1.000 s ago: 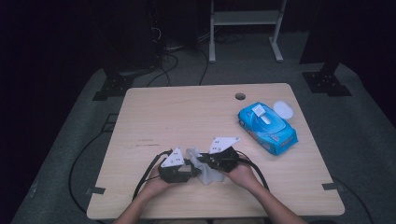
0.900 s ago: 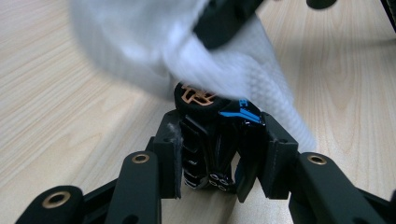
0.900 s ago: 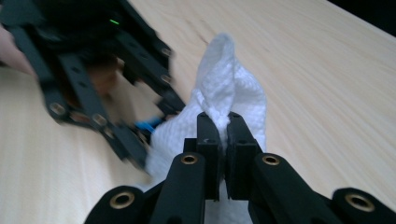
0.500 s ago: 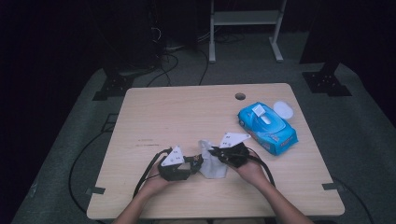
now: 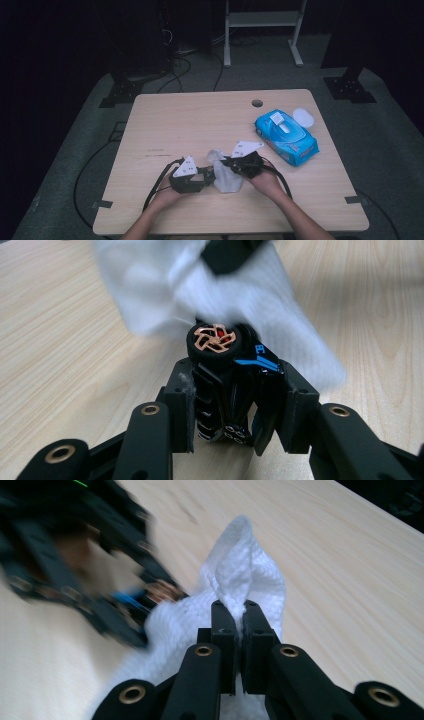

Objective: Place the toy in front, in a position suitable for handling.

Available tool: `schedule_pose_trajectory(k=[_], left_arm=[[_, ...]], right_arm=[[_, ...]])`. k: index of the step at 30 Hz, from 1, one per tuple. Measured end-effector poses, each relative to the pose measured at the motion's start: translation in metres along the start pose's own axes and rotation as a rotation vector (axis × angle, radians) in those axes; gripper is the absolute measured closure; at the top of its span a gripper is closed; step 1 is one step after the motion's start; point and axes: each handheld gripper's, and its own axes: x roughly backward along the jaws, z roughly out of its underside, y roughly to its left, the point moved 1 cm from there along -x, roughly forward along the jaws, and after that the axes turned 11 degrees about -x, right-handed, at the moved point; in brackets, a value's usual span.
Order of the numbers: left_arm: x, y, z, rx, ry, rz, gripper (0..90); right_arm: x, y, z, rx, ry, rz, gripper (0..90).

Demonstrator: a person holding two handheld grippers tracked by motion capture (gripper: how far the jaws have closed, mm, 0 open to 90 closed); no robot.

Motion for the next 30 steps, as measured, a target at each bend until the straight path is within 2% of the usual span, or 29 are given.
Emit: schedule_pose_trajectory(k=[4,7,11,14,17,19,20,22,25,26,30], left_arm=[[0.000,0.001,0.001,0.006,-0.005,0.005,58.1],[0.000,0.002,0.000,0.001,-0.003,0.005,58.0],[0.000,0.002,0.000,-0.010,0.001,0.002,57.9],[-0.001,0.001,-0.001,-0.022,0.009,-0.004,57.9],[-0.001,0.002,-0.002,-0.019,0.011,-0.006,57.8],[-0.001,0.003,-0.001,-0.010,0.006,-0.003,57.9],[-0.001,0.003,-0.001,-0.011,0.010,-0.002,57.9],[-0.001,0.004,-0.001,-0.010,0.011,-0.004,57.9],[-0.001,0.004,-0.001,-0.014,0.009,-0.004,58.0],[-0.001,0.004,-0.001,-0.015,0.009,-0.003,58.0],[0.000,0.005,-0.001,-0.016,0.011,-0.004,57.9]], right_arm=[[0.016,-0.024,0.010,-0.049,0.001,0.061,86.3],[0.019,-0.029,0.013,-0.068,-0.004,0.062,86.3],[0.012,-0.019,0.008,-0.045,0.000,0.035,86.4],[0.001,-0.003,0.000,-0.027,-0.003,-0.016,86.4],[-0.011,0.013,-0.006,-0.013,-0.002,-0.060,86.4],[-0.019,0.021,-0.010,-0.020,-0.006,-0.111,86.4],[-0.021,0.024,-0.011,-0.012,-0.006,-0.119,86.4],[-0.022,0.027,-0.013,0.006,0.000,-0.110,86.4],[-0.018,0.018,-0.012,0.009,0.007,-0.073,86.3],[-0.015,0.013,-0.010,-0.007,0.004,-0.067,86.4],[-0.001,-0.010,-0.002,-0.025,0.006,0.001,86.4]])
